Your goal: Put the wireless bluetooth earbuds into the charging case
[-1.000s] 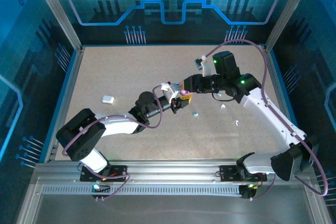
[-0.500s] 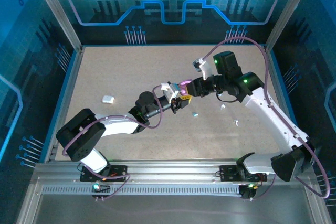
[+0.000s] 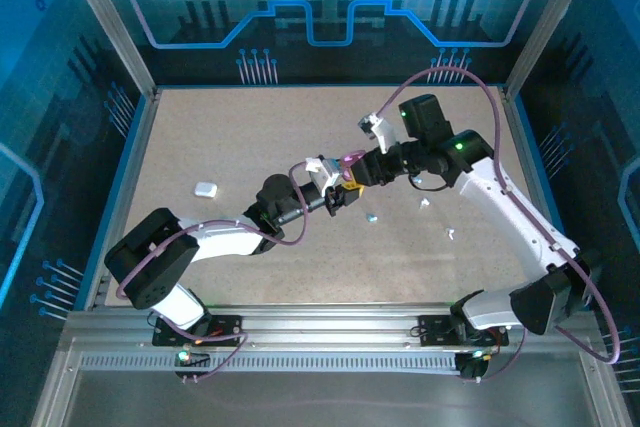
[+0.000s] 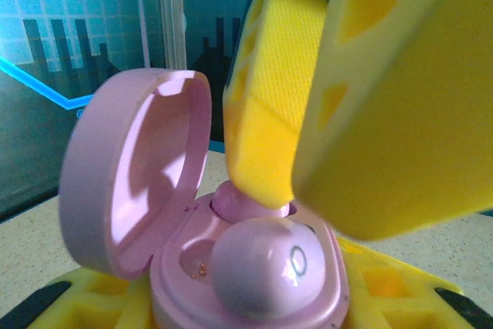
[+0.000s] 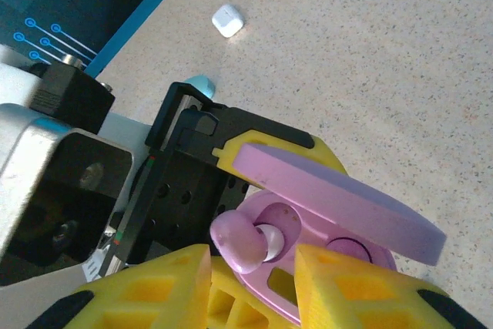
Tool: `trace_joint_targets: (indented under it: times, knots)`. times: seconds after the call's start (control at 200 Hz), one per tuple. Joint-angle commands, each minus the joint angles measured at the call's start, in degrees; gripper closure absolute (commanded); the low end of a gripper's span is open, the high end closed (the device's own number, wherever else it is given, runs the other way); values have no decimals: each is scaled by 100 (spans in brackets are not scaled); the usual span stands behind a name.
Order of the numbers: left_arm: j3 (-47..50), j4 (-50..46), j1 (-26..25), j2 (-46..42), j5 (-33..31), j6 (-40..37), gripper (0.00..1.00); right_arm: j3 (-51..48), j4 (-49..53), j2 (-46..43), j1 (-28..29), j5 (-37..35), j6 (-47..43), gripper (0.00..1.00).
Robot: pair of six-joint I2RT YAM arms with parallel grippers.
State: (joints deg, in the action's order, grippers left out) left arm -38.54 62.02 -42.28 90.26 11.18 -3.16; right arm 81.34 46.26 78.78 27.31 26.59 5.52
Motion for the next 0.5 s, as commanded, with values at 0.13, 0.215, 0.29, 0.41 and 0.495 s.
trace_joint_targets:
  times: [0.13,0.215,0.29,0.41,0.495]
  knots:
    - [-112,197,-53,-159,84,-68,70,280,150,80,143,132,-145,64]
    - [-117,197,-52,-166,86,-70,70,316,168,123,163,118,-158,64]
    - [-127,179,-54,-174,81,-76,70,345,182,167,178,101,-172,64]
    - [-132,170,-59,-175,84,-77,70,393,240,238,213,83,-202,65]
    - [-132,171,-56,-169,84,-79,70,404,251,269,226,62,-223,66]
